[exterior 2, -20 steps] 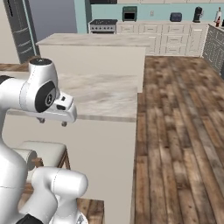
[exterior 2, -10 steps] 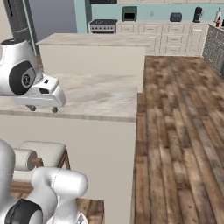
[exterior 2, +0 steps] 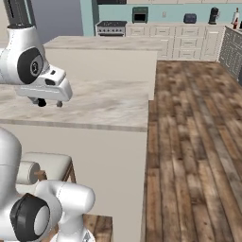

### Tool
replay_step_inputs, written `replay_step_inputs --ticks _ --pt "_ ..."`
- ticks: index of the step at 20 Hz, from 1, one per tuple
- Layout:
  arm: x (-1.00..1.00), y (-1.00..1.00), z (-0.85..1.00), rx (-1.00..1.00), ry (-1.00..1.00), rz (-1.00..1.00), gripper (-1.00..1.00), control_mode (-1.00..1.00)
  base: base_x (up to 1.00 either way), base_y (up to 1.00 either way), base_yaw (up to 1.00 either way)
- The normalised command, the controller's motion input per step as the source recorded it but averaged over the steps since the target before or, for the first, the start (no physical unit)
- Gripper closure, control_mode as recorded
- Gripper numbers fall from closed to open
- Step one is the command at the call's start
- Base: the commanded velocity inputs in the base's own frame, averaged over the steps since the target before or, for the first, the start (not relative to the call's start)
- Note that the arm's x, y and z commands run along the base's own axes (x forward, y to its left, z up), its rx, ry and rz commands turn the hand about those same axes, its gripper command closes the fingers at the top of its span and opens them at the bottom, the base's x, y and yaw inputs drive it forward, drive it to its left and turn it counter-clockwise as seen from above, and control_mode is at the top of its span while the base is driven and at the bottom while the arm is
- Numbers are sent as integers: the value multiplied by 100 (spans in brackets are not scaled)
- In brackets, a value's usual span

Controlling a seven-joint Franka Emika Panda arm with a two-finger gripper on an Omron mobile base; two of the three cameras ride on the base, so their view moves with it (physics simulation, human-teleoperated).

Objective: Place the large bottle from the dining counter next to the other large bottle outside the sink, and place the small bottle from the dining counter next to the other small bottle inside the sink.

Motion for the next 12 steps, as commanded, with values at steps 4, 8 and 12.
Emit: replay_step_inputs --ticks 4,8,12 --pt "6 0 31 21 -9 0 -100 -100 0 0 0" --pt "12 8 21 13 -2 0 -100 -100 0 0 0" --pt "44 34 9 0 0 -4 -100 -100 0 0 0"
